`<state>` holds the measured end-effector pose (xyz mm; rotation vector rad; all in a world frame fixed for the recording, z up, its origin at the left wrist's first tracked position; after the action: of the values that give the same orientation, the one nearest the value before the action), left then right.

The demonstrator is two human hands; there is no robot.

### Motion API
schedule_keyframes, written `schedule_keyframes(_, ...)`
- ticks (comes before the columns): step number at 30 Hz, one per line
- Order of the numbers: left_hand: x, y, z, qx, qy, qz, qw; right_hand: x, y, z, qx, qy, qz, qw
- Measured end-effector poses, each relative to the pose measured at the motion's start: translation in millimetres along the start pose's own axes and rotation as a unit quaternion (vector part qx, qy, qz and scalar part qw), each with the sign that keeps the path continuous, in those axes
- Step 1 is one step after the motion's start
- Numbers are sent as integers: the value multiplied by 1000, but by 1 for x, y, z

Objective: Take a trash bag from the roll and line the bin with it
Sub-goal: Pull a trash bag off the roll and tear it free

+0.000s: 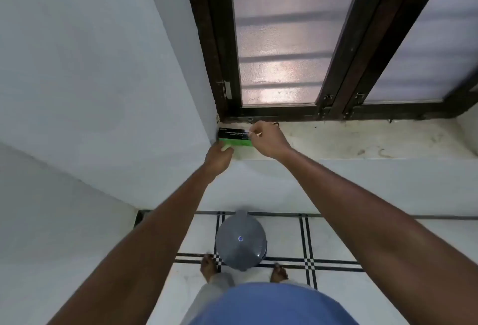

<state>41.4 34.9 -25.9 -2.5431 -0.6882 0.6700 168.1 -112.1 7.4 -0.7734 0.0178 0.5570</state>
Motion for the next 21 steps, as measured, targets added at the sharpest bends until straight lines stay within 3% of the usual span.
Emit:
schedule_keyframes(6, 28, 7, 8, 14, -27, 87, 996, 45, 40, 13, -252, 22, 42, 966)
schedule_keyframes(13, 48, 14, 29, 14, -64, 147, 987, 70, 91, 11, -387, -9, -4, 922)
schedule_keyframes(15, 49, 16, 32, 12, -70, 158, 985, 68, 87, 10, -363, -3, -31, 931)
schedule_keyframes(18, 53, 19, 23, -6, -60, 176, 982, 62, 73, -7, -181, 72, -55, 979)
schedule_keyframes(21, 53, 15, 2, -47, -34, 149, 987, 55, 64, -26, -50, 101, -20, 993)
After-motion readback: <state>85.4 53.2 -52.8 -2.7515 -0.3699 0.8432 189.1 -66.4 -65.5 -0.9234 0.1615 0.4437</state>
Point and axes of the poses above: each hand's wrist, its own x-axis towards the middle knuckle, its own y-axis out of the palm, z = x × y, the point moved 6 cm from there along x, towards the middle knuckle, and after that the axes turned 7 degrees about y, right-handed, at the moved point
